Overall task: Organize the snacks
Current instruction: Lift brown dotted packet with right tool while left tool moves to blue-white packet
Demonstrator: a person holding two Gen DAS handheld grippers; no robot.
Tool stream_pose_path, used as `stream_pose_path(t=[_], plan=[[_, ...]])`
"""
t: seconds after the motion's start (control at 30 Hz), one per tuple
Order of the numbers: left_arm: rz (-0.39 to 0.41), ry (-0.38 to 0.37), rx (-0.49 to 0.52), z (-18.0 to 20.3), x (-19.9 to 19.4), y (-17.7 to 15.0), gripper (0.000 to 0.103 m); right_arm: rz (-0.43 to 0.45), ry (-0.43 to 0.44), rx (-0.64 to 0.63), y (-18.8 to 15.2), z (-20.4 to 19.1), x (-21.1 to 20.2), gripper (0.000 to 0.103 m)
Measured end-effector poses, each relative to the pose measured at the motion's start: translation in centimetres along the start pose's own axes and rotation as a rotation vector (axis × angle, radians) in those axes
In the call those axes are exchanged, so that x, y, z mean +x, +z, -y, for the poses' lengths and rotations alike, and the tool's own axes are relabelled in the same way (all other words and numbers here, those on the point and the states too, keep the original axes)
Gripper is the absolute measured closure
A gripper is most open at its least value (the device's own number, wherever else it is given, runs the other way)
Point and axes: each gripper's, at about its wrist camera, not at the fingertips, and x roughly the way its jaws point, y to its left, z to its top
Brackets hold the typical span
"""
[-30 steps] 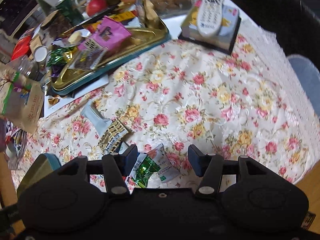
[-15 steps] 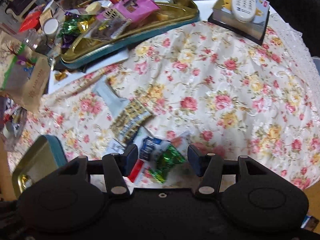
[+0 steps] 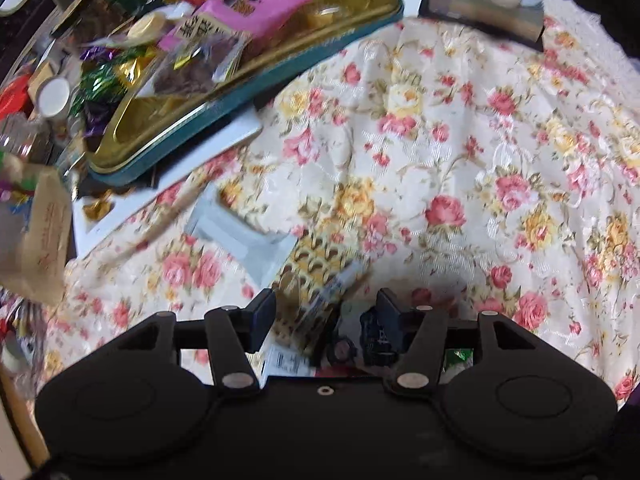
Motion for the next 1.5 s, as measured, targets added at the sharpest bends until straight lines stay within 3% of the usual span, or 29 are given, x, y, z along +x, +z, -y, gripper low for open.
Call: stream_pose_path(t=[0.23,0.3,0.53,0.8,1.23,1.5], plan=[[0.001,-0.019,-0.024,-0.5,-0.2,0.3,0.059,-0.037,-0.008,-0.068,-0.7,-2.1,1.4,0.048],[0.002,-0.017,-0.015,-0.2,-0.1,0.3,0.059,-0.041,0.015,-0.113,-0.9,-2.5,1.4,0.065],[-0.009,-0.003,-0.012,0.4,0.4,0.3,0.059,-0.009,0.073,-0.179,-0.6,-1.2,-1.2,0.083],[-0.025,0.000,0.011,2.5,1.4,0.2,0.059,0.004,0.123,-0.144,0.9,3.6,-4.5,0.084],[-0.058,-0.085,0.007,8.2,5.1,1.0,0.059,-0.041,0.140,-0.109,1.2,9.8,-7.6,0.084],[-0.036,-0.126,0.114,13.3,6.6,0.8,0.060,-0.035,0.201,-0.078,1.7,10.7,-10.1,0.084]])
